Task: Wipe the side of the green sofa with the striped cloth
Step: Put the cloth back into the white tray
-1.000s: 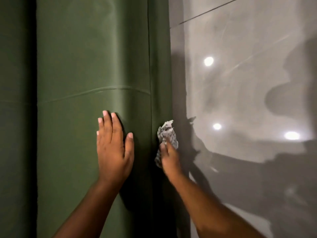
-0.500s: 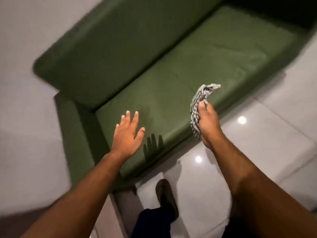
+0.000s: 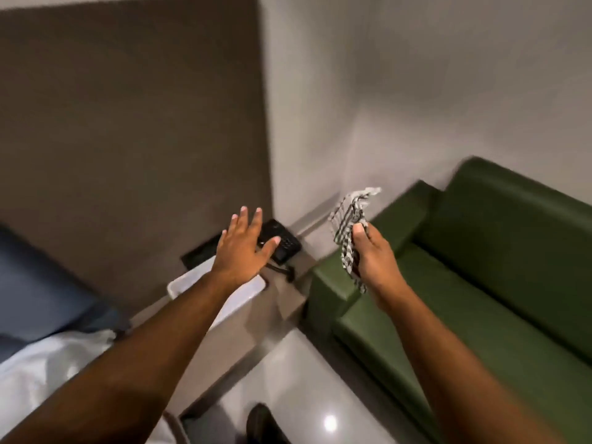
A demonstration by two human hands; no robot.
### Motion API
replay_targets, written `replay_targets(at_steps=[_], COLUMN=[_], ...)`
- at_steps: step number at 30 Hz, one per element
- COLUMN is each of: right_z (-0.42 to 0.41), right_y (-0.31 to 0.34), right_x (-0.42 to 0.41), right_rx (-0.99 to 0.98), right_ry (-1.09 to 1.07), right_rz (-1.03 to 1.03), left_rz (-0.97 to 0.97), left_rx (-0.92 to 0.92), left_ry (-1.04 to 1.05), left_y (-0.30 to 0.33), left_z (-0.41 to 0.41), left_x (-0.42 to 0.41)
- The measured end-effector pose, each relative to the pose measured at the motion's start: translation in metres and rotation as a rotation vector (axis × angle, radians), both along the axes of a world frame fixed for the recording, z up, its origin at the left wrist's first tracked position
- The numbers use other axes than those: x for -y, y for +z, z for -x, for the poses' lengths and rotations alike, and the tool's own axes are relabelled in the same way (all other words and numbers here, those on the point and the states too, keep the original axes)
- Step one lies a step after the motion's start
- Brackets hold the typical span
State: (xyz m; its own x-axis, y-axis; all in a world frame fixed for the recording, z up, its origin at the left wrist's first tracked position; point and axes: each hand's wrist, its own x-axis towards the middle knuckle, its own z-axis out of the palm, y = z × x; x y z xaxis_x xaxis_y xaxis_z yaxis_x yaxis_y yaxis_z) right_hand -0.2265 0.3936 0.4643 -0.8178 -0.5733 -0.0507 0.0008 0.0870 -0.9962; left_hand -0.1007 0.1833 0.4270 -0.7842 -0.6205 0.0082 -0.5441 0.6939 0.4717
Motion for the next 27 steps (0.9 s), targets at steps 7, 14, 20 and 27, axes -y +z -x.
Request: replay_targets(at_steps=[7, 14, 20, 27], right_z=[-0.035, -0.041, -0.026, -0.027], right_y=[-0.054, -0.167, -0.294, -0.5], right_x=[0.195, 0.301, 0.351, 0.384], right_rx=[0.106, 0.084, -0.135, -0.641], right_ry=[0.355, 0.455, 0.49, 1.108], right_rz=[-0.108, -0.392, -0.583, -1.053], left_rz=[-0.085, -0.149, -0.131, -0.128], left_rx=[0.087, 0.244, 0.293, 0.332], left_ry=[0.399, 0.492, 0.552, 0.56], left_y=[-0.065, -0.152, -0.265, -0.425], left_z=[-0.109, -0.147, -0.141, -0.11], left_x=[0.113, 0.158, 0.177, 0.178])
